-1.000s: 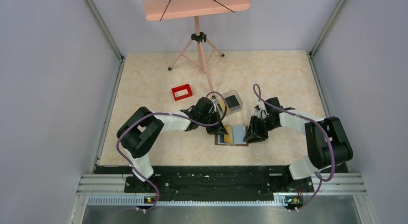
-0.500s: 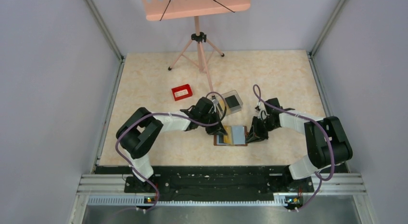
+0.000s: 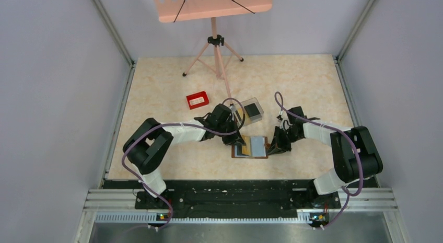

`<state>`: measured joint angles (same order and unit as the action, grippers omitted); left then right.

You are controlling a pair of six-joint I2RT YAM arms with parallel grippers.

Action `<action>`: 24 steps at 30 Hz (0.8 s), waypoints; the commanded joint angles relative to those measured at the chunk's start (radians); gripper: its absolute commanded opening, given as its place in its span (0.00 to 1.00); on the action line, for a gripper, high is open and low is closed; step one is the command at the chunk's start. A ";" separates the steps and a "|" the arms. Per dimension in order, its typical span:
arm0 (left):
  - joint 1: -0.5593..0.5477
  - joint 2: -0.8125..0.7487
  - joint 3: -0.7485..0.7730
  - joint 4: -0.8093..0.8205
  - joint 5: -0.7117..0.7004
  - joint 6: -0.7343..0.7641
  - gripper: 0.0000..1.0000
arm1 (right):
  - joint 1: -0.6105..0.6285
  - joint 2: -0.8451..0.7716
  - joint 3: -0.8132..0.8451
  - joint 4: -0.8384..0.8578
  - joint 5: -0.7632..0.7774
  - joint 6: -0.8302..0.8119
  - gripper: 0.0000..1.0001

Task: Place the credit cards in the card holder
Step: Insert the credit card into the card holder.

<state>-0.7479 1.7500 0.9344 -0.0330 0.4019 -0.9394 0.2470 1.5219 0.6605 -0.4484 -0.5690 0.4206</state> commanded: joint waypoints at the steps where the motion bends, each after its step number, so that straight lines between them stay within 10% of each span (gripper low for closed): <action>1: 0.001 -0.055 0.039 -0.005 -0.009 0.017 0.00 | 0.010 0.005 -0.015 0.022 0.008 0.001 0.00; 24: 0.004 0.059 0.041 0.075 0.073 -0.003 0.00 | 0.010 0.007 -0.022 0.029 -0.007 0.000 0.00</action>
<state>-0.7460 1.7996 0.9573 -0.0097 0.4568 -0.9401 0.2470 1.5219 0.6483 -0.4355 -0.5789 0.4225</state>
